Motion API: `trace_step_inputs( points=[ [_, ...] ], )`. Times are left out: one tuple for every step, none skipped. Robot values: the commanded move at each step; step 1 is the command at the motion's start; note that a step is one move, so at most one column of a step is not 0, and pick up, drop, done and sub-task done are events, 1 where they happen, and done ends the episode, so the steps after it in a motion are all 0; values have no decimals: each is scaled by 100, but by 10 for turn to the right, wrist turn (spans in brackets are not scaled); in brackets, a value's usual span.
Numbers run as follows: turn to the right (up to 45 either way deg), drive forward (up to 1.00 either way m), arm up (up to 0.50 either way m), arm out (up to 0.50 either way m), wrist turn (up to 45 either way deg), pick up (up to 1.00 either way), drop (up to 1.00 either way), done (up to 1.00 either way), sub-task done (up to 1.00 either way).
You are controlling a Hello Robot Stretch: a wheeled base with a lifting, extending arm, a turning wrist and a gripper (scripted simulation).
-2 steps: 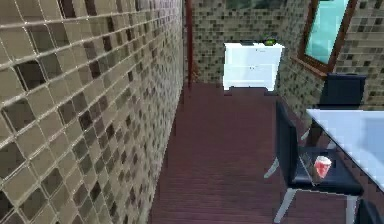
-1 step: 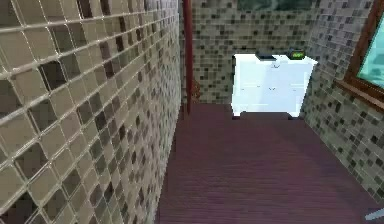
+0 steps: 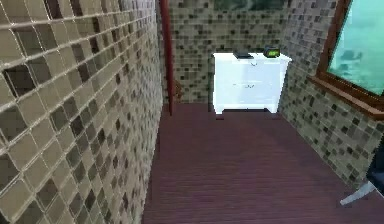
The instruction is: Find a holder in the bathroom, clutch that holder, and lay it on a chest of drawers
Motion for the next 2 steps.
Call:
trace_step_inputs(
  points=[
    [0, 50, 0, 0, 0, 0, 0, 0, 0],
    [210, 0, 0, 0, 0, 0, 0, 0, 0]
  ],
)
